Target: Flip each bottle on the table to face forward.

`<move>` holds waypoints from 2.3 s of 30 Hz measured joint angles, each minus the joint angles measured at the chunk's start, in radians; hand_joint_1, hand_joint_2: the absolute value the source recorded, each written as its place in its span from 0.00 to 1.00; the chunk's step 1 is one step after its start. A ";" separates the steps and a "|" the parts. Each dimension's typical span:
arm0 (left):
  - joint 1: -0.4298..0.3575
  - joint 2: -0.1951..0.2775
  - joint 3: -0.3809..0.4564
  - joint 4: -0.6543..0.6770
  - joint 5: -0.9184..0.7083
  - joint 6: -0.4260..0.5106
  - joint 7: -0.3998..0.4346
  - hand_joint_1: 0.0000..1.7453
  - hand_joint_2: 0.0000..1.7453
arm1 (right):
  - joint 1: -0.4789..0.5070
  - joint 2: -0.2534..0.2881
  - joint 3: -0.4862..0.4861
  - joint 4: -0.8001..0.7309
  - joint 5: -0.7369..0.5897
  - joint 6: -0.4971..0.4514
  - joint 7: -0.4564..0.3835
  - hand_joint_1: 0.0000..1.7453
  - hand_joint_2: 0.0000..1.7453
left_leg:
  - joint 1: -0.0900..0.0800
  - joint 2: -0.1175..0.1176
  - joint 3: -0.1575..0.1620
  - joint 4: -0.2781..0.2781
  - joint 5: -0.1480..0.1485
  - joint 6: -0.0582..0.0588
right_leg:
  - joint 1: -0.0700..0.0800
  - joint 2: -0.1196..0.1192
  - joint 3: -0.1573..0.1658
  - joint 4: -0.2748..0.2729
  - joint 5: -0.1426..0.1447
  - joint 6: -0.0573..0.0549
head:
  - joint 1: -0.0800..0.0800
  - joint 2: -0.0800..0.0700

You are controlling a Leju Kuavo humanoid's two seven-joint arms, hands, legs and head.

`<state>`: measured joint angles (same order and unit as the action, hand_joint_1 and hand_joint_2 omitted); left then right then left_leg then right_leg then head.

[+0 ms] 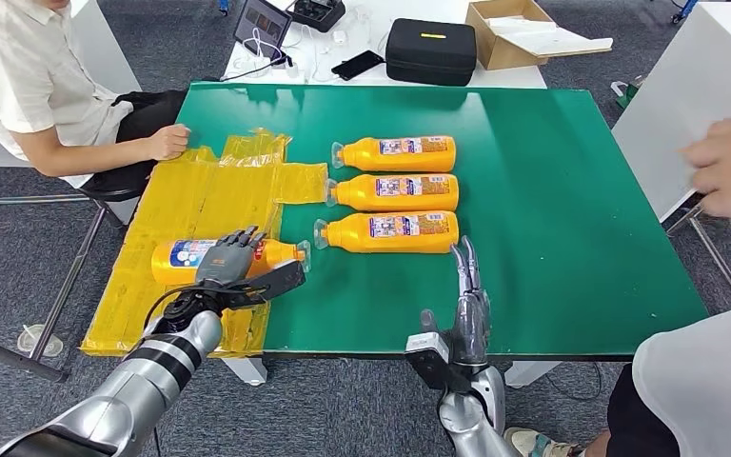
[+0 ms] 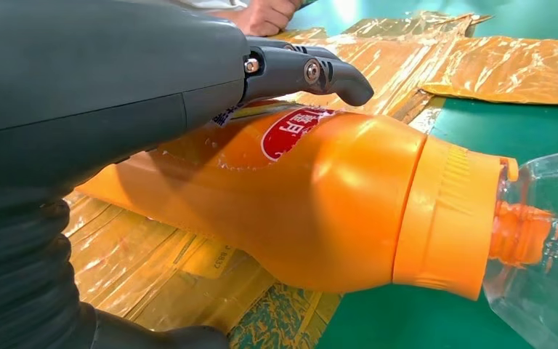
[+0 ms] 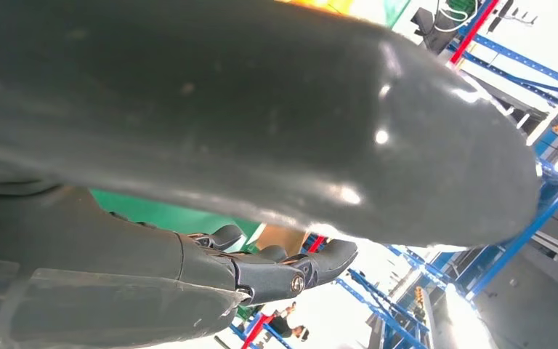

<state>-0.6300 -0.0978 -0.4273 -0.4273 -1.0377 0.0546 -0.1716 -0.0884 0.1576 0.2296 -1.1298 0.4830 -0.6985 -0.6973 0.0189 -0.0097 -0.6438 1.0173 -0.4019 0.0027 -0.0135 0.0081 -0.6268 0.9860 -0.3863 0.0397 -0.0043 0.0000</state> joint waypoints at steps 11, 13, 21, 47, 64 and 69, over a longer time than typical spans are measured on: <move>0.197 -0.044 -0.024 -0.276 0.174 0.206 -0.161 0.00 1.00 | 0.038 -0.004 -0.016 -0.010 0.070 0.000 0.000 0.00 0.00 | -0.001 0.000 -0.002 0.000 -0.002 0.000 | 0.000 0.000 -0.003 0.000 0.000 0.000 | 0.000 0.000; 0.240 -0.044 -0.041 -0.356 0.191 0.227 -0.157 0.00 1.00 | 0.047 -0.005 -0.018 -0.015 0.077 0.000 0.000 0.00 0.00 | -0.001 0.000 -0.003 0.000 -0.002 0.000 | 0.000 0.000 -0.003 0.000 0.000 0.000 | 0.000 0.000; 0.328 -0.042 -0.096 -0.548 0.216 0.288 -0.145 0.00 1.00 | 0.063 -0.006 -0.028 -0.027 0.128 0.000 0.000 0.00 0.50 | 0.000 0.000 -0.003 0.000 -0.002 0.000 | 0.000 0.000 -0.003 0.000 0.000 0.000 | 0.000 0.000; 0.444 -0.086 -0.196 -0.762 0.648 0.219 -0.277 0.00 1.00 | -0.077 -0.138 -0.050 0.112 0.530 0.014 0.243 0.00 1.00 | -0.001 0.000 -0.004 0.000 -0.002 0.000 | 0.000 0.000 -0.003 0.000 0.000 0.001 | 0.000 0.000; 0.445 -0.092 -0.259 -0.761 0.656 0.262 -0.264 0.00 1.00 | -0.240 -0.203 0.005 0.337 0.506 0.093 0.319 0.00 1.00 | -0.001 0.000 -0.004 0.000 -0.001 0.001 | 0.000 0.000 -0.004 0.000 0.000 0.001 | 0.000 0.000; 0.439 -0.092 -0.266 -0.754 0.659 0.259 -0.263 0.00 1.00 | -0.268 -0.207 0.007 0.395 0.496 0.143 0.352 0.00 1.00 | -0.001 0.000 -0.005 0.000 -0.001 0.001 | 0.000 0.000 -0.004 0.000 0.000 0.001 | 0.000 0.000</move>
<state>-0.1907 -0.1902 -0.6934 -1.1813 -0.3791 0.3141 -0.4342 -0.3568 -0.0496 0.2365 -0.7347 0.9794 -0.5556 -0.3455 0.0182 -0.0098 -0.6484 1.0175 -0.4031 0.0034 -0.0139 0.0081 -0.6306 0.9856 -0.3862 0.0405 -0.0046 0.0000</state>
